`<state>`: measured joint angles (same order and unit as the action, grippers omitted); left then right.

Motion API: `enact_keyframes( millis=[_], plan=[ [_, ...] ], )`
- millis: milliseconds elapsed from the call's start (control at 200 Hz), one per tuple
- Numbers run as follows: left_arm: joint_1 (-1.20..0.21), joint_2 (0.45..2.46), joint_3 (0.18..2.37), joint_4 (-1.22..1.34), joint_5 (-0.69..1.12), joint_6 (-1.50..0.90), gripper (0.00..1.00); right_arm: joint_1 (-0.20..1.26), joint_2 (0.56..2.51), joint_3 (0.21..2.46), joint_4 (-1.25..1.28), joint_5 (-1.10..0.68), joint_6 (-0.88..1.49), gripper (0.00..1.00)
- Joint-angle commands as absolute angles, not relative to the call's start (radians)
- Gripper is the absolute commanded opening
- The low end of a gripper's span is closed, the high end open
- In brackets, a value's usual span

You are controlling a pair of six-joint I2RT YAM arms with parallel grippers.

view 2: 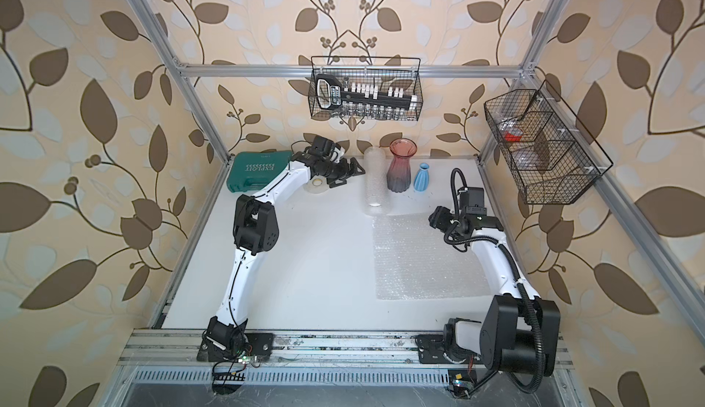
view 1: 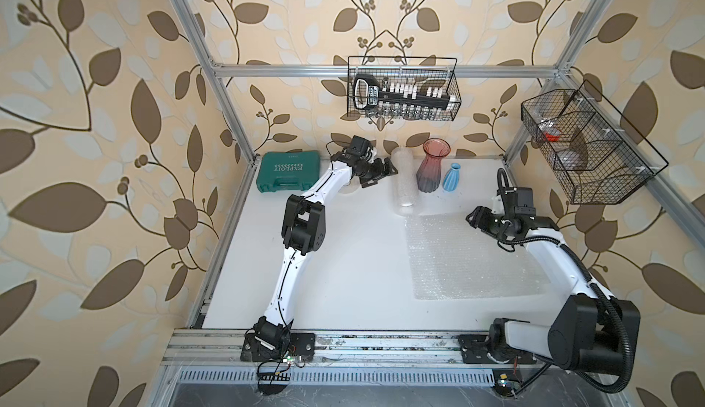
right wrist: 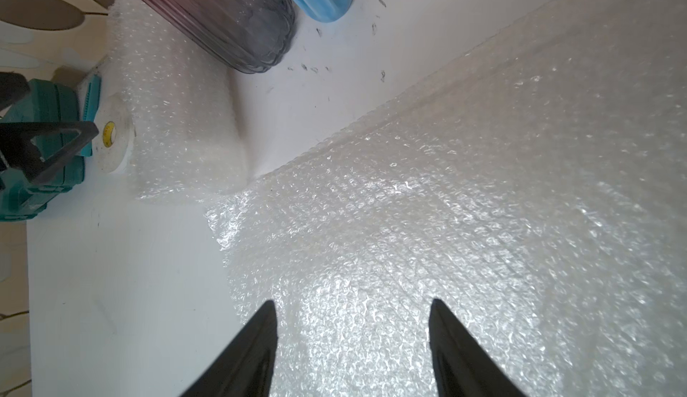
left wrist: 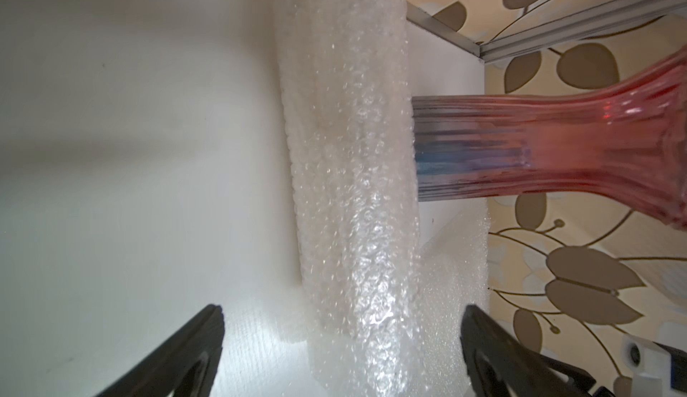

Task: Unwrap the vase from the bubble wrap
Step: Move the bubble wrap to the center of the board.

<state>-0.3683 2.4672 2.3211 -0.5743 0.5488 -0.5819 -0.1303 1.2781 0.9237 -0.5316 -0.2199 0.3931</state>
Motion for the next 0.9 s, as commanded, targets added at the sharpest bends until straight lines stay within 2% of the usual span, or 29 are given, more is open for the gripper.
enact_keyframes(
  millis=[0, 390, 895],
  plan=[
    [-0.381, 2.493, 2.394, -0.541, 0.575, -0.625, 0.99, -0.126, 1.283, 0.908, -0.525, -0.242, 0.402, 0.64],
    [-0.462, 2.601, 2.476, -0.483, 0.566, -0.672, 0.99, -0.1, 1.294, 0.908, -0.523, -0.259, 0.409, 0.64],
    [-0.485, 2.684, 2.485, -0.458, 0.573, -0.696, 0.99, -0.061, 1.311, 0.881, -0.518, -0.267, 0.419, 0.64]
  ],
)
